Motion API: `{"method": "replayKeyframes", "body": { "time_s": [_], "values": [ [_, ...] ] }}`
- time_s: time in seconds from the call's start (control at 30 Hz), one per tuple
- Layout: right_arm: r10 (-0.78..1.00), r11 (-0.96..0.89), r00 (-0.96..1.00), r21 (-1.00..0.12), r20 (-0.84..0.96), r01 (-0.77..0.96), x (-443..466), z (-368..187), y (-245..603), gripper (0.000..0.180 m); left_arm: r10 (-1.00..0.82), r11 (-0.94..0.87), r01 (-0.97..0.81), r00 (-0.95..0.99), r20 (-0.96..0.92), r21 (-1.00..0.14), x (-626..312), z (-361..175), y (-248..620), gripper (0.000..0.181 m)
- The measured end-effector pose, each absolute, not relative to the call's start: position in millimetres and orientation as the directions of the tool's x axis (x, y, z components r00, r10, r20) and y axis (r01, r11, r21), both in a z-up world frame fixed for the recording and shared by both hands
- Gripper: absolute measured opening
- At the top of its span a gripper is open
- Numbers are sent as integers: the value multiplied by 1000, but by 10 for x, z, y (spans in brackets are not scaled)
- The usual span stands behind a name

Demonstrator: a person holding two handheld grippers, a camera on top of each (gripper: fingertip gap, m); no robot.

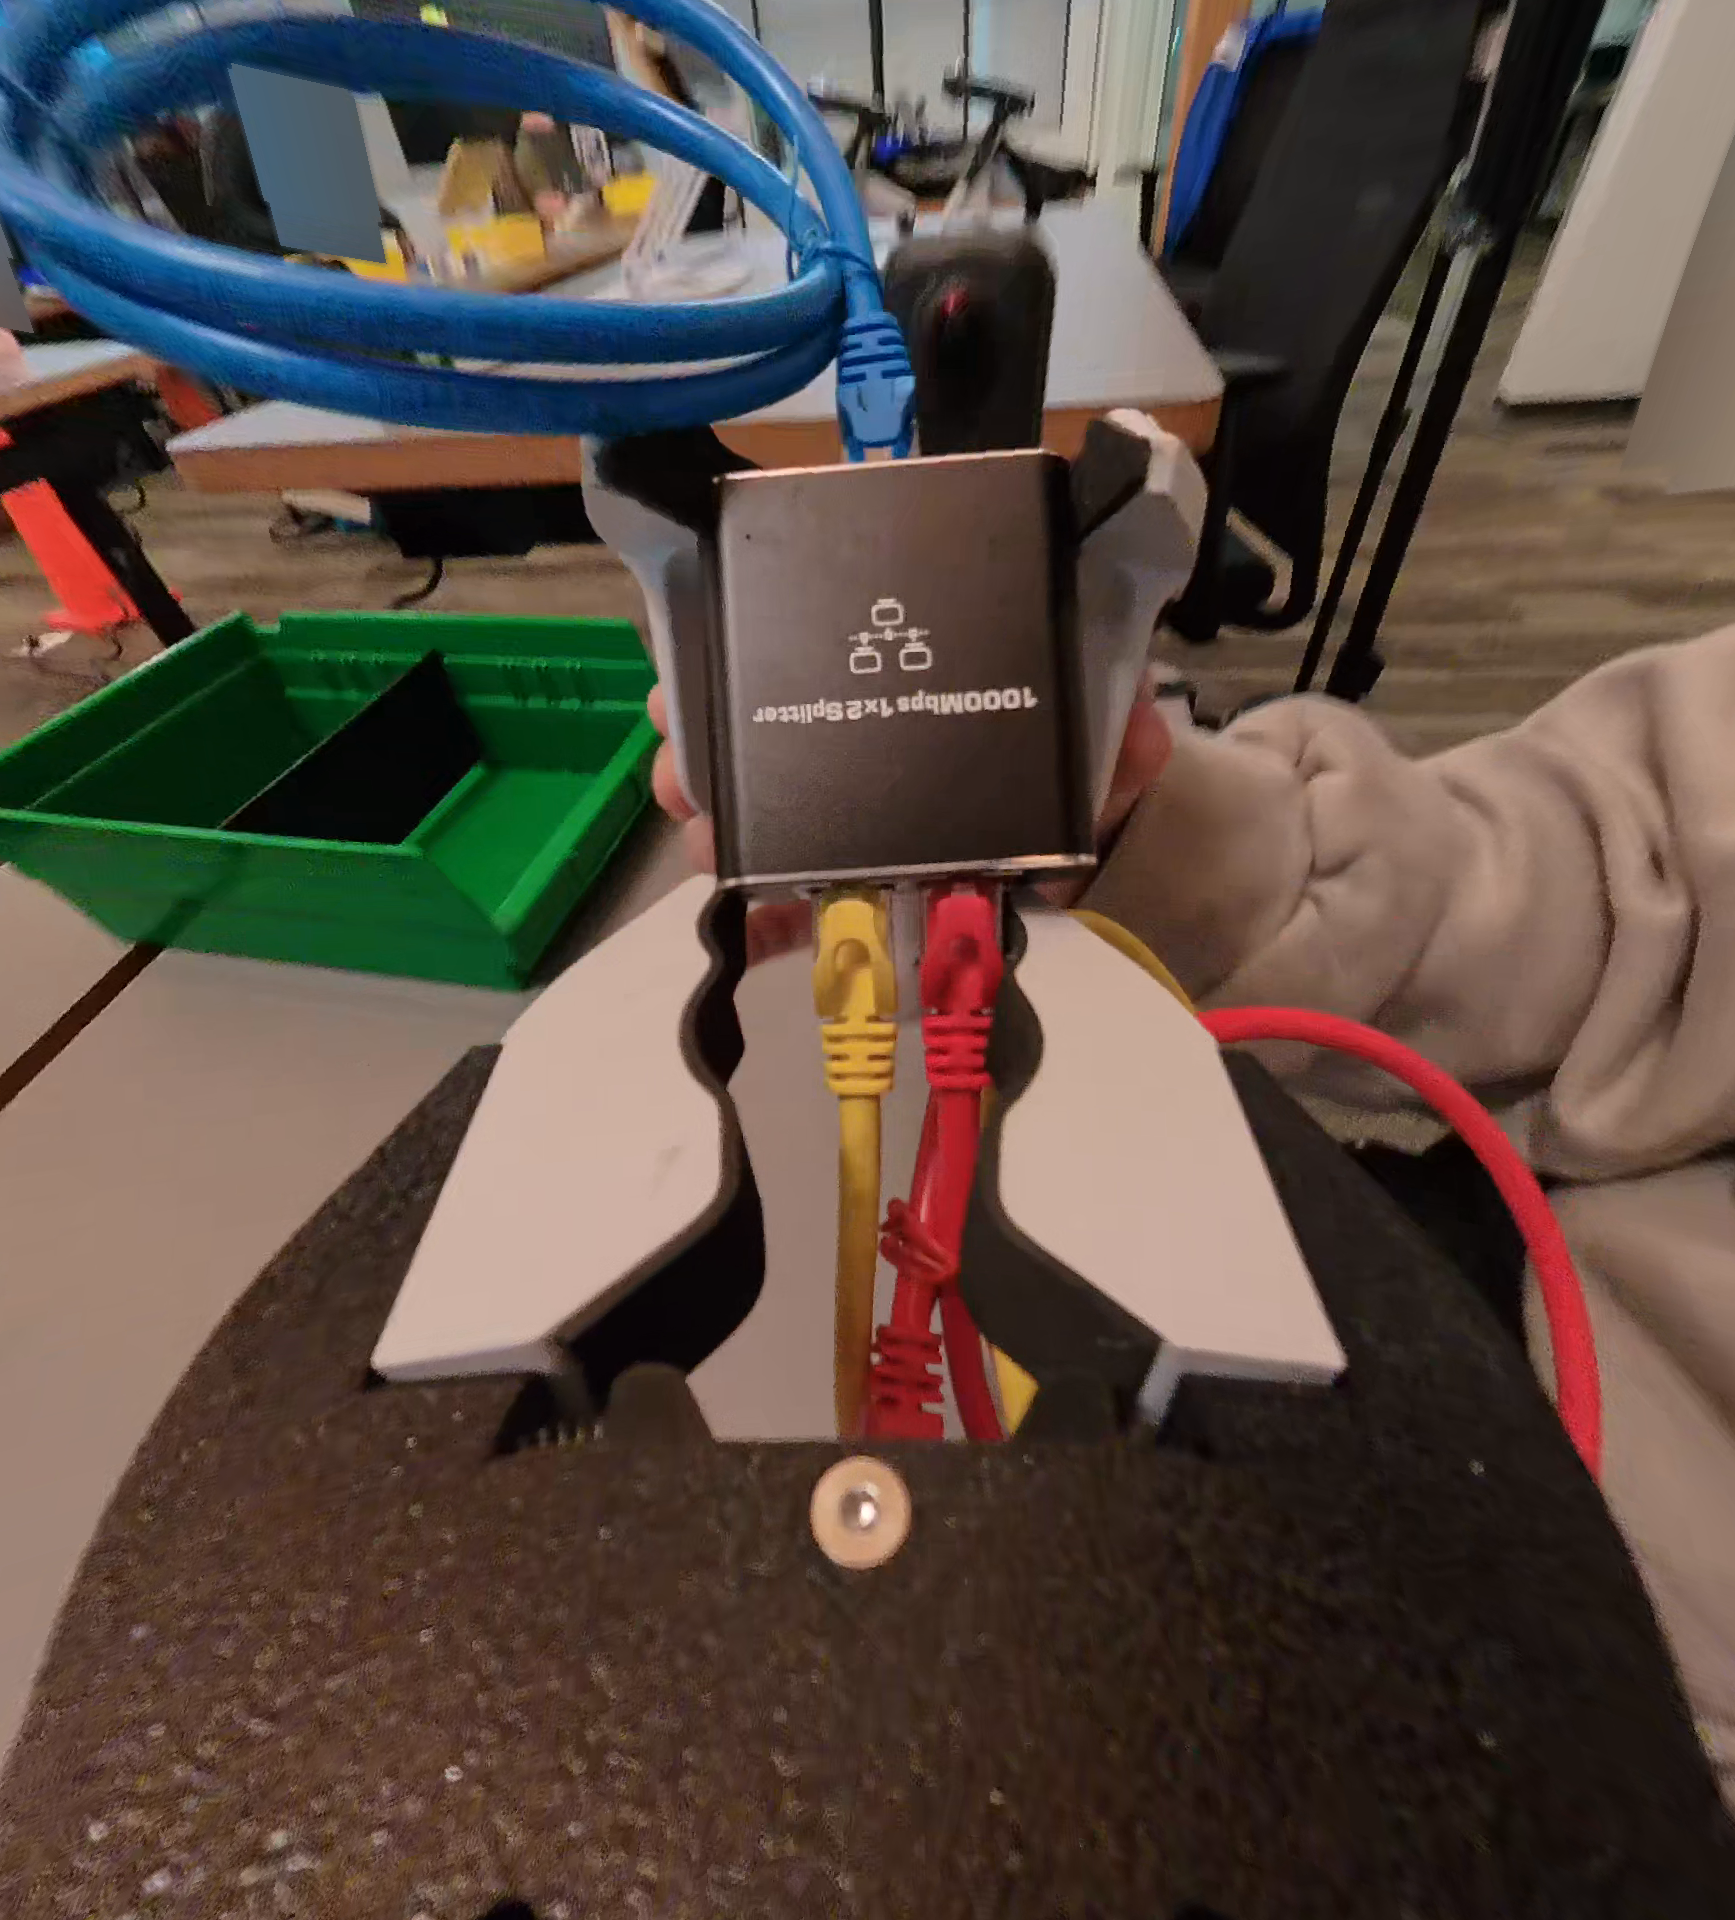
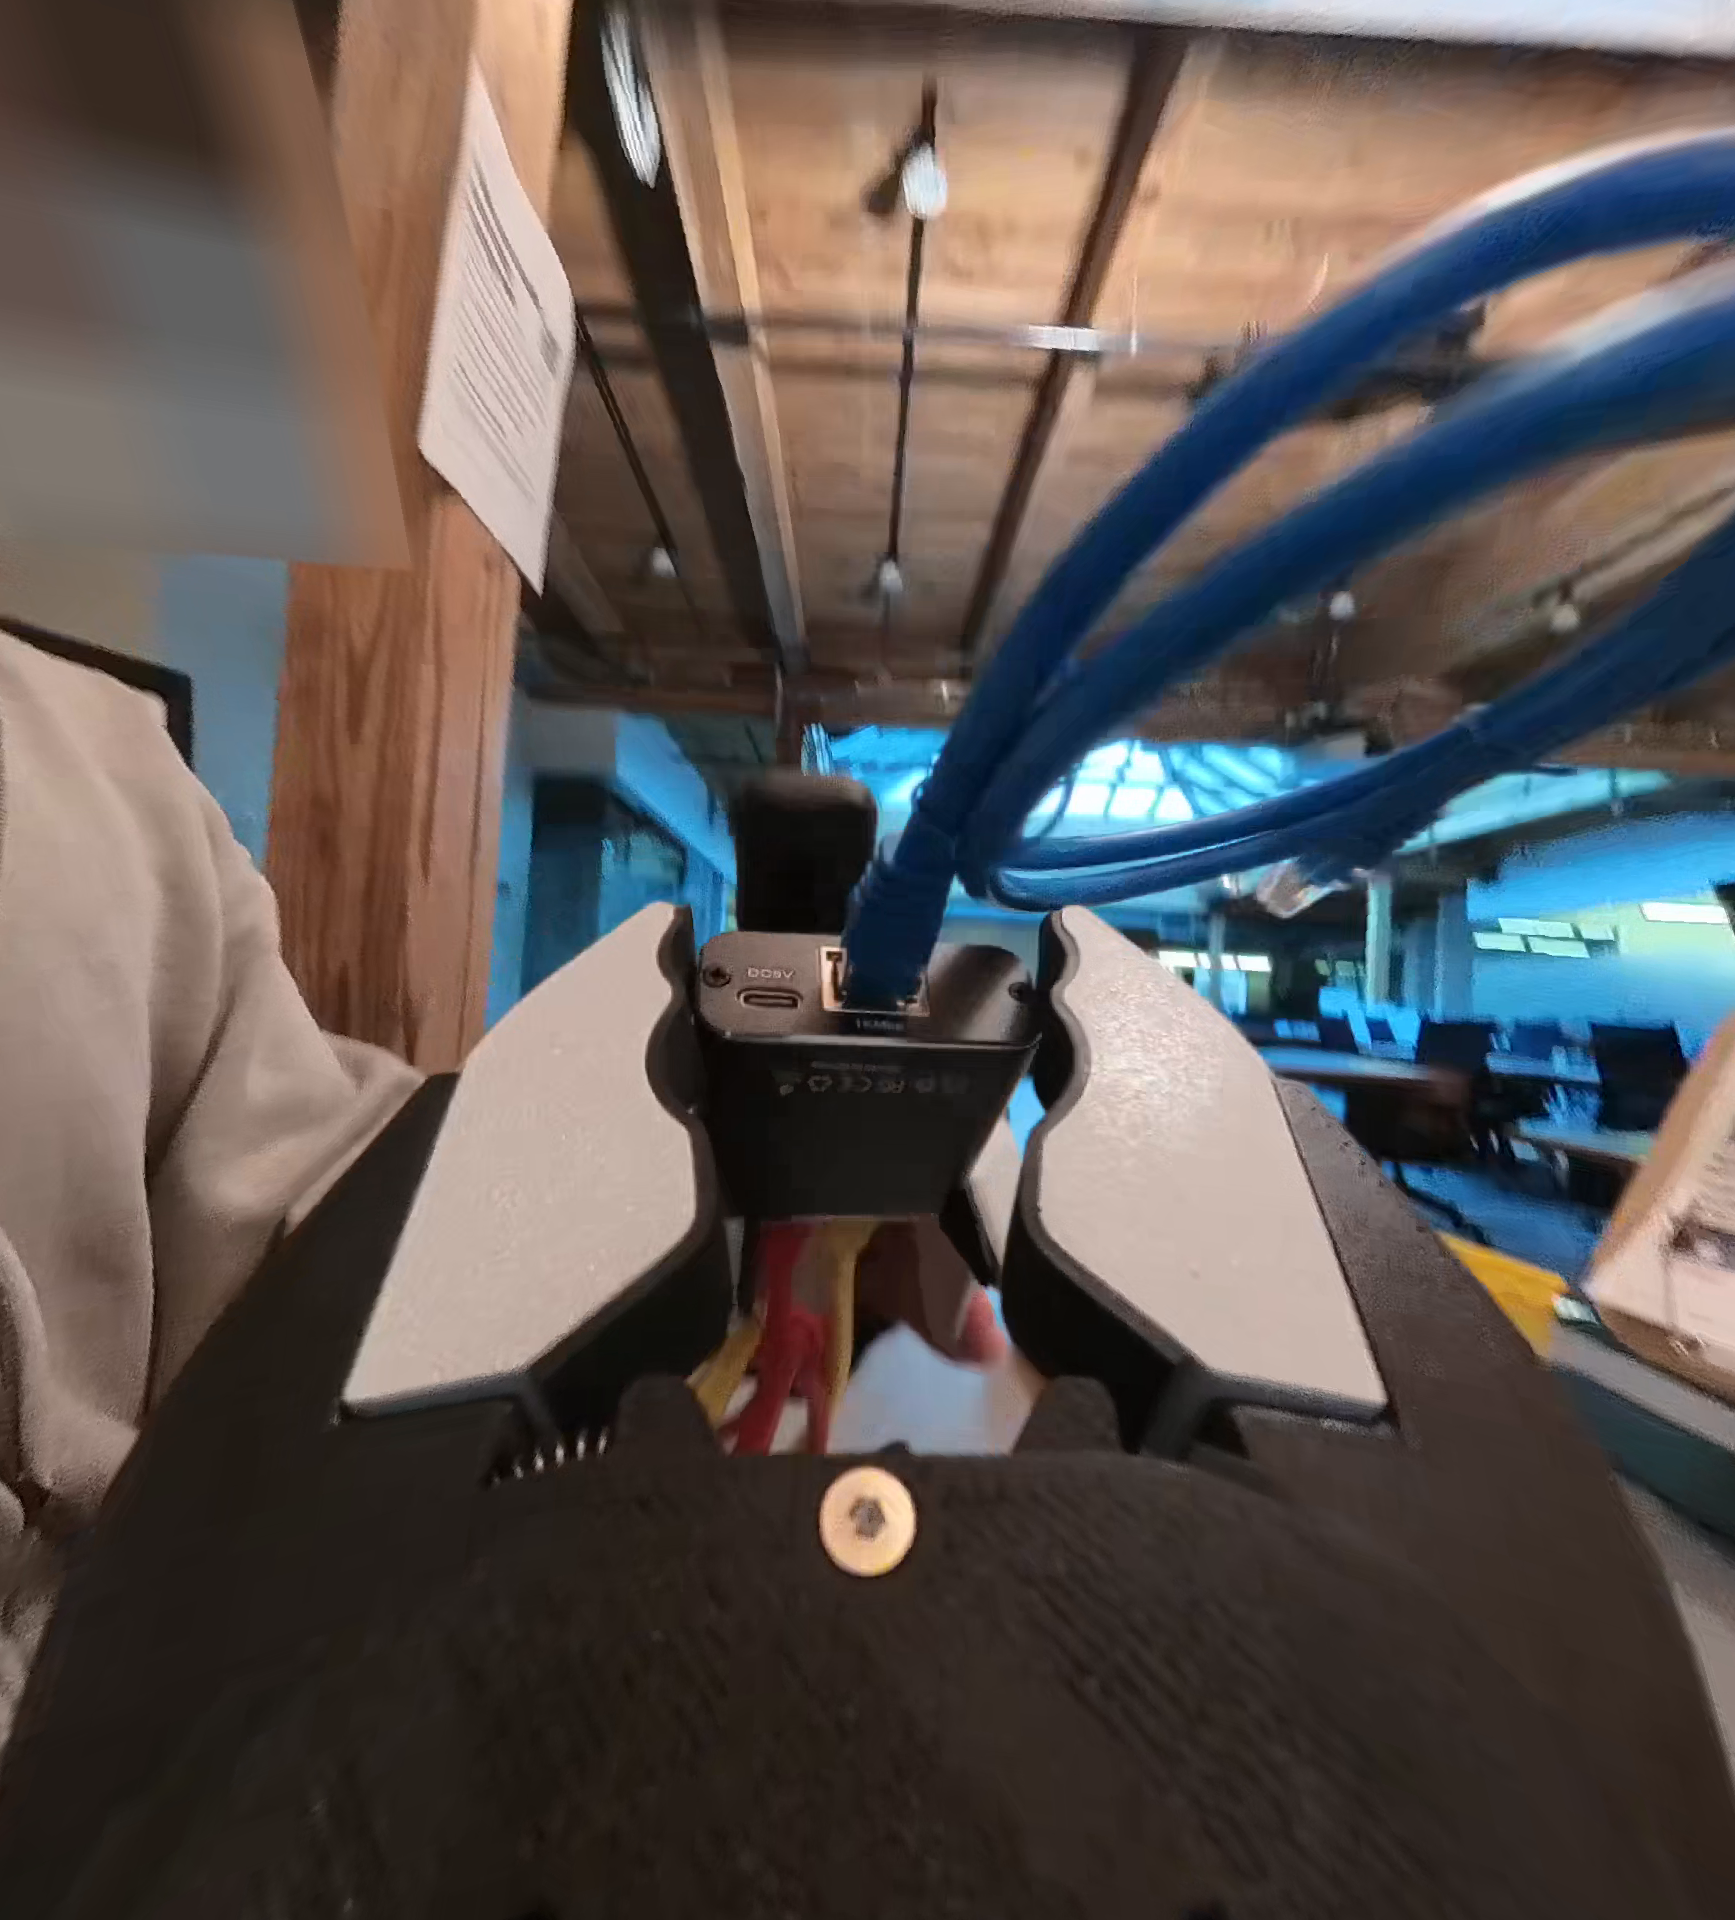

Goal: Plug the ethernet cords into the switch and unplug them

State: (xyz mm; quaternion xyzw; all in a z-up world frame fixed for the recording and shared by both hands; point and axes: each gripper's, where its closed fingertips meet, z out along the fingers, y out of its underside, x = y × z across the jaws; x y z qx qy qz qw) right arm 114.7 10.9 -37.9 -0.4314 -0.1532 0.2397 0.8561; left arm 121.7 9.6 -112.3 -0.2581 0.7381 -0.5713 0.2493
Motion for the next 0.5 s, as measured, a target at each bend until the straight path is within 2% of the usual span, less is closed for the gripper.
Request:
{"method": "replayKeyframes", "body": {
  "time_s": [0.1, 0.2, 0.3, 0.4, 0.5],
  "values": [
    [463, 434, 884, -887, 70, -157, 1223, -498, 169, 62, -685, 342, -150, -716, -137, -928, 1237, -1162, 252, 44],
    [396, 424, 915, -899, 77, -108, 1305, -513, 176, 68, -681, 441, -222, -714, -163, -870, 1213, -1149, 362, 44],
    [418, 483, 905, -863, 80, -147, 1233, -455, 191, 72, -641, 496, -264, -754, -143, -827, 1163, -1148, 306, 44],
    [462, 546, 885, -802, 49, -240, 1224, -394, 153, 69, -628, 520, -277, -765, -141, -808, 1157, -1135, 284, 45],
    [444, 595, 884, -786, 146, -169, 1157, -412, 99, 53, -622, 544, -275, -766, -161, -793, 1165, -1162, 289, 45]
  ]
}}
